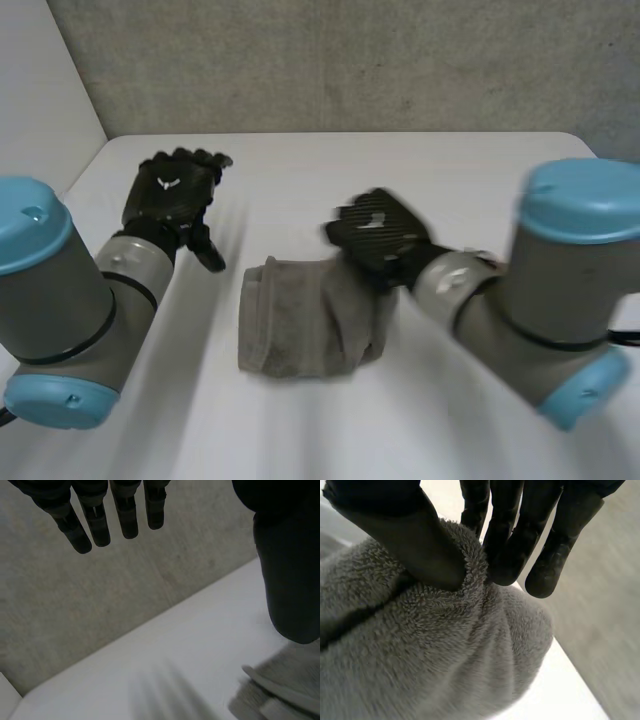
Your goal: Fold the towel.
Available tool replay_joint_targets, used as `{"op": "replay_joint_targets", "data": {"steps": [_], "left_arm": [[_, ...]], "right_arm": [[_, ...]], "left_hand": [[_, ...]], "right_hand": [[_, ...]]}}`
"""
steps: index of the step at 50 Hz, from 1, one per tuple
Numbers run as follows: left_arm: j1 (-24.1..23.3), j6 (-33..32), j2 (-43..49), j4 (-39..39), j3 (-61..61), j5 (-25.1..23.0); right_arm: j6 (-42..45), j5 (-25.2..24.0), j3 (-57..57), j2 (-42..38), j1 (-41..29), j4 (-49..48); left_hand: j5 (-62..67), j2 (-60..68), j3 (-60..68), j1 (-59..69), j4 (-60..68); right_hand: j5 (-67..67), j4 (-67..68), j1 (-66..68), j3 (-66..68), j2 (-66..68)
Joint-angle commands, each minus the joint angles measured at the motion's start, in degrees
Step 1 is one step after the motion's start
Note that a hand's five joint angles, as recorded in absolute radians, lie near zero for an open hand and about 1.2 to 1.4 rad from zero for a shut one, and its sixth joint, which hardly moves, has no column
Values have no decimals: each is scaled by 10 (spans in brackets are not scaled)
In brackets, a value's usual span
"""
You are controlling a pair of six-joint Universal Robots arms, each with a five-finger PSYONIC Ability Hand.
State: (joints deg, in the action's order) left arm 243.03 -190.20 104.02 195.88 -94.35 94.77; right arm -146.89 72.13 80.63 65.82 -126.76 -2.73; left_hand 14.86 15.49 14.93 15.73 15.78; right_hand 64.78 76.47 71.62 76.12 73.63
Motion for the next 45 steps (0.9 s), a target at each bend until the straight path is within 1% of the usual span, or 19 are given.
{"op": "replay_joint_targets", "data": {"steps": [1, 2, 5, 6, 7, 8, 9, 10, 11, 12, 13, 15, 19, 21, 26, 30, 32, 37, 45], "left_arm": [[0, 20, -23, -1, 8, 24], [0, 20, -23, -1, 8, 24], [0, 44, -27, -1, 14, 38], [1, 54, -27, -2, 16, 39], [1, 61, -27, -2, 16, 39], [1, 61, -27, -2, 16, 39], [2, 64, -27, -2, 16, 39], [2, 64, -27, -2, 16, 39], [2, 64, -27, -3, 16, 39], [4, 64, -26, -3, 15, 38], [4, 64, -26, -3, 15, 38], [4, 65, -25, -3, 14, 38], [-2, 67, -15, -3, 12, 38], [-5, 67, -8, -3, 8, 38], [-49, 70, 57, -8, 1, 40], [-61, 69, 89, -14, -9, 39], [-63, 68, 103, -18, -16, 40], [-64, 67, 138, -28, -31, 39], [-60, 70, 130, -43, -18, 38]], "right_arm": [[63, -37, -113, -115, -109, 53], [65, -37, -130, -136, -125, 64], [60, -34, -141, -150, -136, 72], [50, -23, -144, -155, -141, 75], [32, -3, -144, -156, -142, 75], [32, -3, -144, -156, -142, 75], [6, 20, -143, -154, -139, 75], [-27, 47, -137, -149, -138, 74], [-27, 48, -137, -149, -138, 74], [-61, 76, -130, -138, -137, 74], [-61, 77, -130, -138, -137, 74], [-120, 110, -102, -93, -116, 70], [-161, 108, -64, -61, -77, 65], [-185, 94, -37, -49, -54, 57], [-198, 74, -16, -55, -43, 50], [-198, 68, -6, -64, -33, 43], [-198, 64, -6, -102, -27, 26], [-197, 64, -15, -145, -24, 19], [-196, 70, -21, -133, -7, 21]], "left_hand": [[-123, -29, -24, -32, -32], [-123, -29, -24, -32, -32], [-123, -29, -24, -32, -32], [-123, -29, -24, -32, -32], [-123, -29, -24, -32, -32], [-123, -29, -24, -32, -32], [-123, -29, -24, -32, -32], [-123, -29, -24, -32, -32], [-123, -29, -24, -32, -32], [-123, -29, -24, -32, -32], [-123, -29, -24, -32, -32], [-121, -28, -22, -30, -30], [-120, -26, -20, -28, -29], [-120, -26, -20, -28, -29], [-118, -24, -19, -27, -27], [-120, -26, -20, -28, -29], [-121, -28, -22, -30, -30], [-121, -28, -22, -30, -30], [-121, -28, -22, -30, -30]], "right_hand": [[52, 35, 84, 39, 64], [52, 35, 84, 39, 64], [52, 35, 84, 39, 64], [-60, -77, -29, -74, -49], [-353, -370, -321, -366, -342], [-356, -373, -324, -369, -344], [-648, -665, -616, -661, -636], [-648, -665, -616, -661, -636], [-648, -665, -616, -661, -636], [-648, -665, -616, -661, -636], [-648, -665, -616, -661, -636], [-648, -665, -616, -661, -636], [-648, -665, -616, -661, -636], [-648, -665, -616, -661, -636], [-648, -665, -616, -661, -636], [-648, -665, -616, -661, -636], [-648, -665, -616, -661, -636], [-648, -665, -616, -661, -636], [-648, -665, -616, -661, -636]]}}
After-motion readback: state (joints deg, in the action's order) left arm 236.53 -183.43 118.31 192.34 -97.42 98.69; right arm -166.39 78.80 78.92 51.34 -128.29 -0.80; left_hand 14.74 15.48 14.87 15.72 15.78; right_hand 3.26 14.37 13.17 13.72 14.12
